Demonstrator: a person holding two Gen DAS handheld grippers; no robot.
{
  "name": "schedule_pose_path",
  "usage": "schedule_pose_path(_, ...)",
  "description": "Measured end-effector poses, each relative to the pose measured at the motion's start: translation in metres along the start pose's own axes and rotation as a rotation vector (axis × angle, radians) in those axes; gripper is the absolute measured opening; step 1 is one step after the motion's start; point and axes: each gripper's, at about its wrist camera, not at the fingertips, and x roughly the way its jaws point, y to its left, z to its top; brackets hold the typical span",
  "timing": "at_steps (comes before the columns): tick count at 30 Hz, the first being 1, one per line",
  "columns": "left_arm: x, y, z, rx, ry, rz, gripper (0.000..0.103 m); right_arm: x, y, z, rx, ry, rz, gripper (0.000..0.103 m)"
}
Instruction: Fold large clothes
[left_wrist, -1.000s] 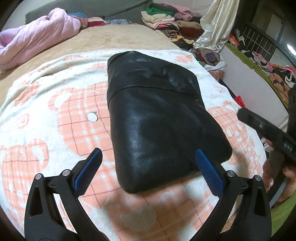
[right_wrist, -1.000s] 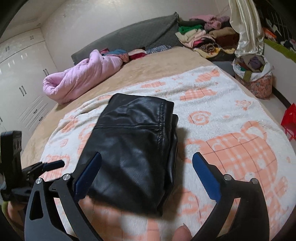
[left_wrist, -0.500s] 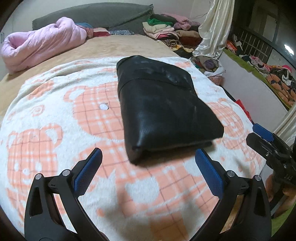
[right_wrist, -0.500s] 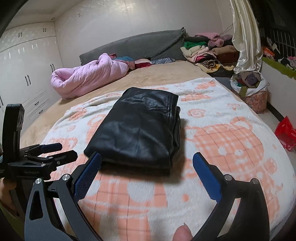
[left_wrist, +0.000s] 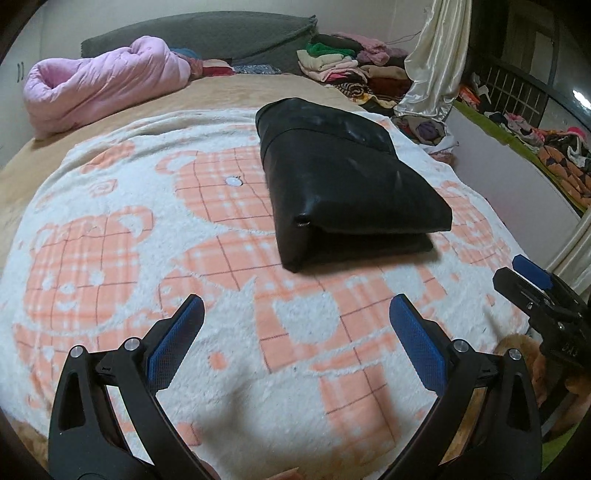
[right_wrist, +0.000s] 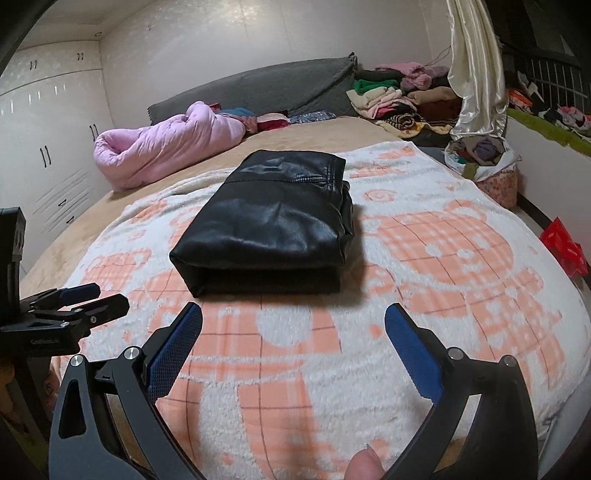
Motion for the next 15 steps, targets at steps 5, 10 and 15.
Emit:
schedule_pose_path(5, -0.003, 0.001, -0.005, -0.007, 0.009, 0.009, 0.094, -0.004, 0.004, -0.007, -0.008, 0.01, 0.001, 0.099)
schedule_pose_path(10, -0.004, 0.003, -0.009, -0.018, 0.017, 0.007, 0.094, -0.007, 0.008, -0.013, -0.017, 0.024, 0.005, 0.099)
schedule_pose_path(15, -0.004, 0.003, -0.009, -0.027, 0.02, 0.0, 0.094, -0.009, 0.01, -0.015, -0.022, 0.024, 0.003, 0.099)
